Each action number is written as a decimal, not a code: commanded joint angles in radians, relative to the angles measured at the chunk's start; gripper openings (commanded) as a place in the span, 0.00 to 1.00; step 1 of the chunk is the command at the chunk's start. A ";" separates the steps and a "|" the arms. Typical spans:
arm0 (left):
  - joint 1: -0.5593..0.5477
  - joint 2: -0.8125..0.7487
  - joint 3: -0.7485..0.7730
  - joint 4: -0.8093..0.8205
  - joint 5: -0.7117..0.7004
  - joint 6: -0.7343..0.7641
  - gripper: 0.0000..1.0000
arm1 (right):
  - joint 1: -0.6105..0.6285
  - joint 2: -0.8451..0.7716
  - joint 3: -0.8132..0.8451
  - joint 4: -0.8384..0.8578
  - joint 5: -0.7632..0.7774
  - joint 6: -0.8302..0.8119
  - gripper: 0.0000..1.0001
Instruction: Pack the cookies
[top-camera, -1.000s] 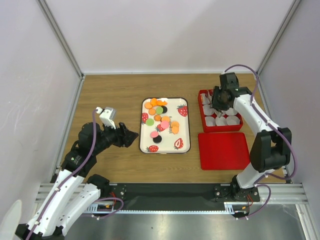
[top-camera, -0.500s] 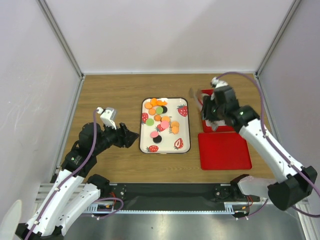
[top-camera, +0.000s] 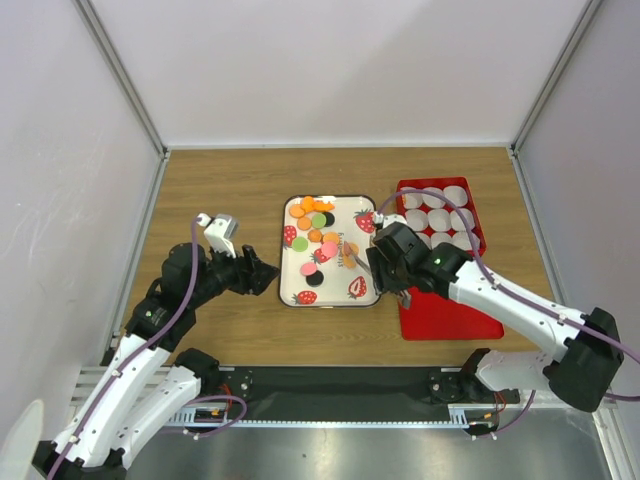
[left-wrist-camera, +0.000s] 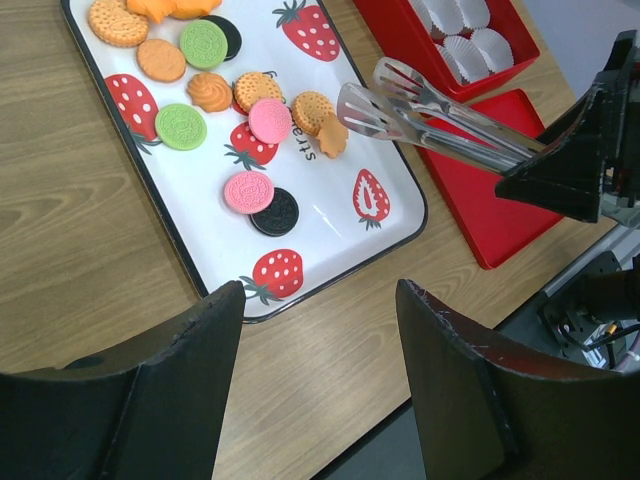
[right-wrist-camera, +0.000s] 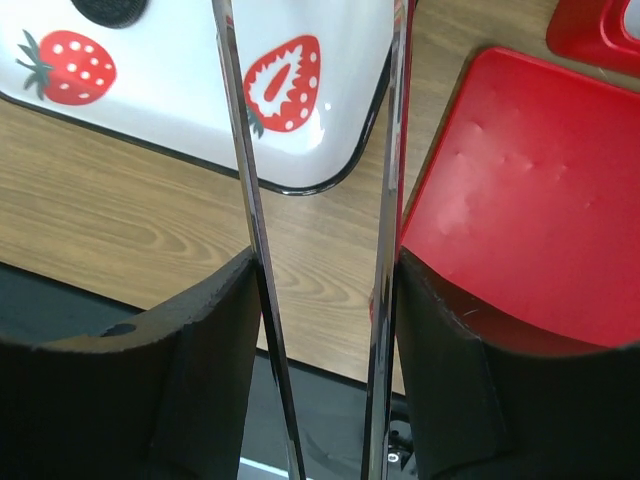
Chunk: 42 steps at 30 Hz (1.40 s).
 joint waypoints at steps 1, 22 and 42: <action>-0.010 -0.004 -0.003 0.024 -0.012 0.013 0.68 | 0.017 0.022 0.011 0.031 0.053 0.013 0.57; -0.035 -0.001 -0.001 0.016 -0.033 0.010 0.68 | 0.141 0.202 0.106 0.006 0.170 0.031 0.48; -0.039 0.001 -0.001 0.015 -0.036 0.010 0.68 | 0.150 0.226 0.156 -0.052 0.184 0.013 0.33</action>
